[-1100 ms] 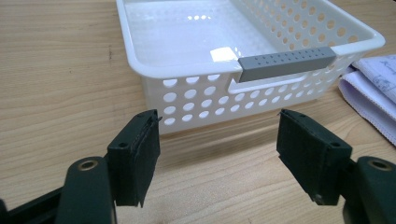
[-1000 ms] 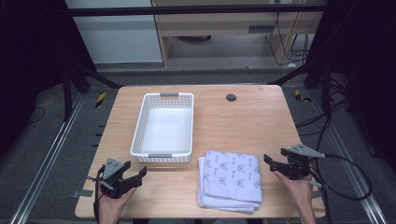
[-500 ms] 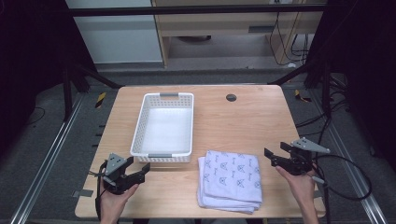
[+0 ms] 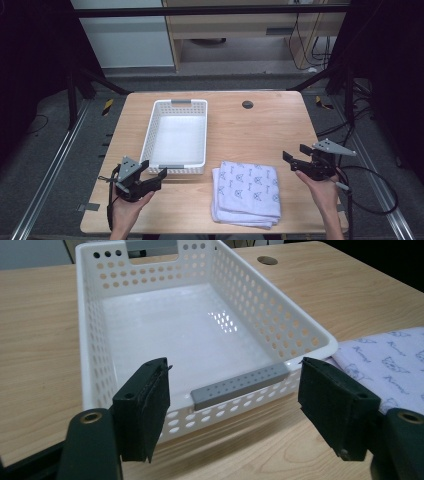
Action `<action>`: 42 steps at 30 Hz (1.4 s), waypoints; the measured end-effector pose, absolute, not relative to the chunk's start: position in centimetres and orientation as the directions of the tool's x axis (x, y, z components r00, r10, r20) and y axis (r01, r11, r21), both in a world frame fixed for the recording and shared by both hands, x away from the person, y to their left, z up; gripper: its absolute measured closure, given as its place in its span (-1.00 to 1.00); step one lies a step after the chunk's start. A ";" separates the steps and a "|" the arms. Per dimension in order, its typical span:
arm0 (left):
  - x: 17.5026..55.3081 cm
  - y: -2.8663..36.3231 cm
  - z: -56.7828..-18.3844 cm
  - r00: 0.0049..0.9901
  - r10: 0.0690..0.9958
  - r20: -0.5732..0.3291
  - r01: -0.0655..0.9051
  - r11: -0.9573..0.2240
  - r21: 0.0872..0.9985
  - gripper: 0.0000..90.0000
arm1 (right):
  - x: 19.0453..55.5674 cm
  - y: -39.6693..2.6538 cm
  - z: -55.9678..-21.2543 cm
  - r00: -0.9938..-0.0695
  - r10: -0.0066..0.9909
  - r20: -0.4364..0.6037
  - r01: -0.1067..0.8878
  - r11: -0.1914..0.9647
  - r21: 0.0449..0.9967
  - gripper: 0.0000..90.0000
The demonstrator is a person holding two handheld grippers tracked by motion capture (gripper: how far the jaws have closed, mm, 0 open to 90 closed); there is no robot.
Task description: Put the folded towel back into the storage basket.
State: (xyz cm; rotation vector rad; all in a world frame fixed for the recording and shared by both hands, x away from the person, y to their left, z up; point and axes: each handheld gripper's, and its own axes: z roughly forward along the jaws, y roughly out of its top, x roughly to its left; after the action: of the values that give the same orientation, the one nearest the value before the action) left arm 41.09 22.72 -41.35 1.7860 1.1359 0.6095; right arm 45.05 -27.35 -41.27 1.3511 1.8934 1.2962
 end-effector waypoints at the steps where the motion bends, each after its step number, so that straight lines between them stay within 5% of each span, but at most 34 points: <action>1: 41.1 22.7 -41.3 0.455 0.888 -0.059 0.442 -0.168 0.881 -0.38 | 45.1 -27.4 -41.3 -0.402 0.905 0.139 0.457 0.067 0.887 -0.39; 42: 40.3 13.7 -44.7 0.606 0.795 -0.025 0.453 -0.319 0.833 -0.37 | 44.9 -26.1 -44.3 -0.458 0.878 0.139 0.523 0.139 0.841 -0.29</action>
State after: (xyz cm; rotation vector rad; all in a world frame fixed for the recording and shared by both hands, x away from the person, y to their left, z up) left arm 40.30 13.70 -44.73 1.9650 0.9898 0.4993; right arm 44.94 -26.13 -44.26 1.3454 2.0354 1.2474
